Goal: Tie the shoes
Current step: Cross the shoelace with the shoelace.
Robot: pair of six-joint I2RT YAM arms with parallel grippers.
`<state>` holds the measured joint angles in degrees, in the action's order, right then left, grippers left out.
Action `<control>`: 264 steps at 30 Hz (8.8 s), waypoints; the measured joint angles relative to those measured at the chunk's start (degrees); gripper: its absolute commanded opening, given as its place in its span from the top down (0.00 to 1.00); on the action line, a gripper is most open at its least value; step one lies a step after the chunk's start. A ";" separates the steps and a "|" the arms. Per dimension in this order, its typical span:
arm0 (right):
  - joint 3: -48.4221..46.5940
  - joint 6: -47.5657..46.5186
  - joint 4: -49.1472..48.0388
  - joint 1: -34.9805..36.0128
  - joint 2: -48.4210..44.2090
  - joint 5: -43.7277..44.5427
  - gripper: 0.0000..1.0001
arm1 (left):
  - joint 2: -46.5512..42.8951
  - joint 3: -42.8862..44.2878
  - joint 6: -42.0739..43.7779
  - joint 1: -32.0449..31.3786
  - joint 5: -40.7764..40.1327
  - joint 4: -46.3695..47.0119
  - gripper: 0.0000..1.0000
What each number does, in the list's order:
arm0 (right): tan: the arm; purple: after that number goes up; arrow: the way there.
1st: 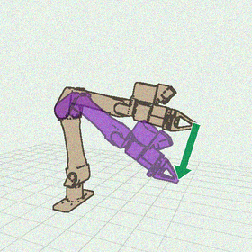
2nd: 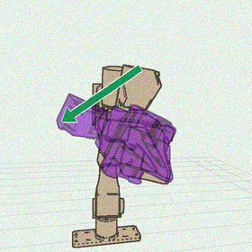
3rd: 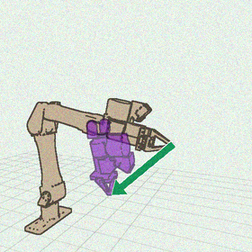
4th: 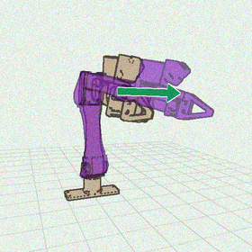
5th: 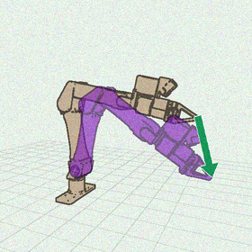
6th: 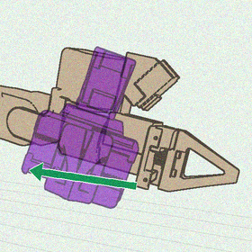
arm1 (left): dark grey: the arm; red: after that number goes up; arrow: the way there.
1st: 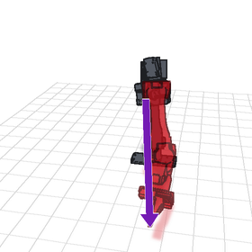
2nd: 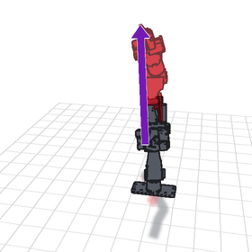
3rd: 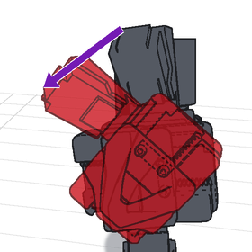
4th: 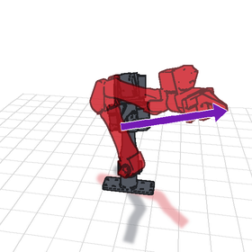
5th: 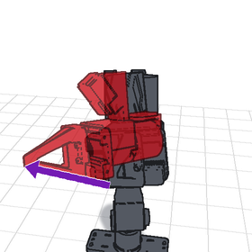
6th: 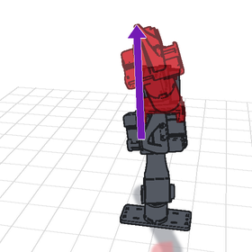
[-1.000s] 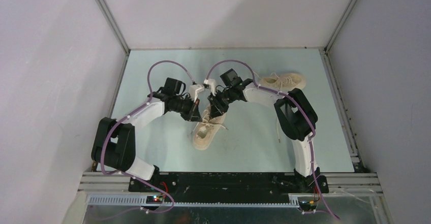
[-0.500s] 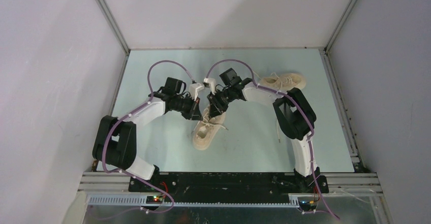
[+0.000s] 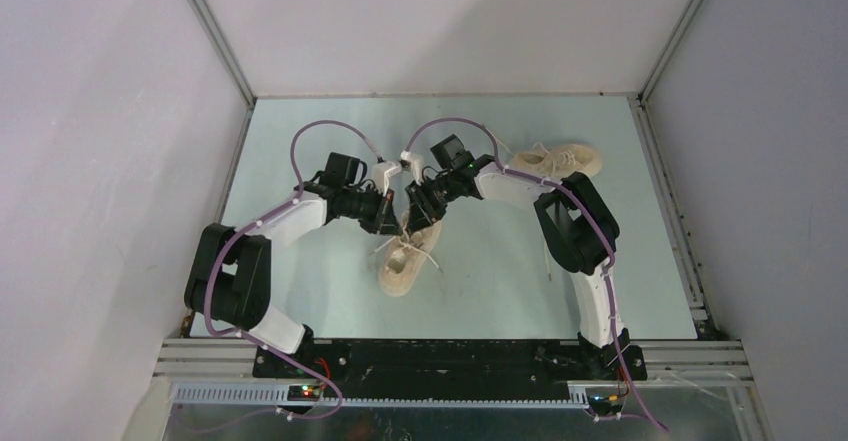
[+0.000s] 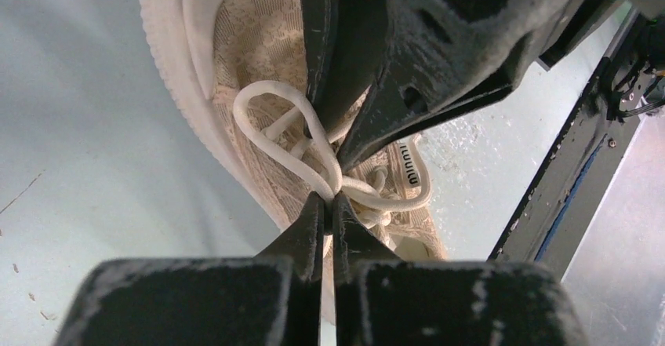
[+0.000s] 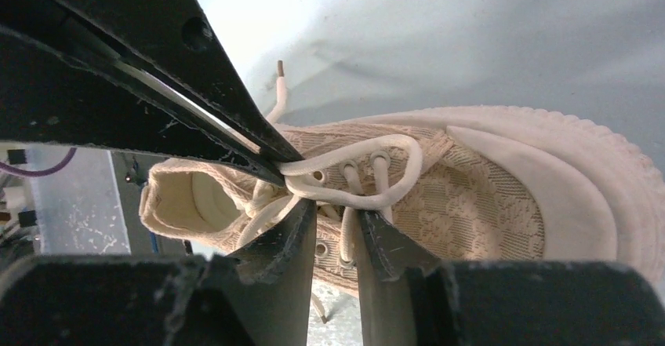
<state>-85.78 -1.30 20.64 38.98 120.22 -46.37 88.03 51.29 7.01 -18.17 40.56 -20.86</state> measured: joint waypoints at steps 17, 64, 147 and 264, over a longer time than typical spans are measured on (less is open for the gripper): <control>0.02 3.65 -2.21 0.35 0.90 -3.10 0.70 | 0.00 -0.59 -0.15 0.31 0.17 0.52 1.00; 3.61 -3.87 -1.97 6.54 -7.41 14.47 0.94 | 1.25 -0.81 -11.43 4.44 5.86 2.05 0.56; -2.25 4.85 -2.75 -0.85 4.50 -13.66 0.67 | -10.14 -6.19 4.35 -5.70 -13.18 1.64 1.00; -3.50 -3.50 0.35 -0.81 2.84 -6.03 0.86 | -7.13 1.05 -10.14 14.19 -2.91 -6.64 0.42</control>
<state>-89.27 -4.80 20.99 38.17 123.07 -52.40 80.90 52.34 -3.14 -3.99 37.65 -27.51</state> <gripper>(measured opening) 0.138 0.579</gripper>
